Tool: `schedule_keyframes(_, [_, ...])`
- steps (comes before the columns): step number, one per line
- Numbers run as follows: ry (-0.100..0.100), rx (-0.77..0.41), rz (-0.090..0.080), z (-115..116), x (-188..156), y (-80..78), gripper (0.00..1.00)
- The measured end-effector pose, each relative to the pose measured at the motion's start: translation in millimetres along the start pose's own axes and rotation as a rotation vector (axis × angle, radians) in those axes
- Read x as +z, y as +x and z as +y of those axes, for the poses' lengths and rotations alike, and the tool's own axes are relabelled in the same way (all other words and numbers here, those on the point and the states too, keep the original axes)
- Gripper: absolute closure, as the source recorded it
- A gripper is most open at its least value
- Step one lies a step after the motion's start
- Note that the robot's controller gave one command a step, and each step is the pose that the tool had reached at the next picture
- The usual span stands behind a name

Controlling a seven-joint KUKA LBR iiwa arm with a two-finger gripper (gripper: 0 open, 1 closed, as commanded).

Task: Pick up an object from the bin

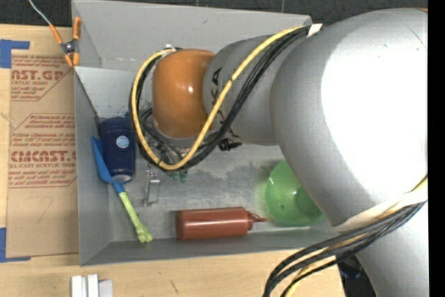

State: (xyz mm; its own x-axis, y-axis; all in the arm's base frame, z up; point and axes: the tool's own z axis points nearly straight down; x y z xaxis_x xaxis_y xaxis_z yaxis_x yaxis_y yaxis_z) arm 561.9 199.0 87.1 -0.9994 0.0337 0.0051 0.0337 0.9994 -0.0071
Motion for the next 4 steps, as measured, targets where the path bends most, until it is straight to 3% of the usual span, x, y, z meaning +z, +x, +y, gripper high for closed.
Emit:
schedule_keyframes(1, [-0.002,-0.101,-0.005,-20.8,-29.2,27.4,0.00])
schedule_keyframes(2, [0.000,-0.226,0.000,-36.4,-122.9,20.1,0.00])
schedule_keyframes(3, [-0.003,-0.100,-0.007,-99.9,-56.4,58.0,0.00])
schedule_keyframes(4, [-0.001,-0.388,-0.001,-89.4,-25.9,76.8,0.00])
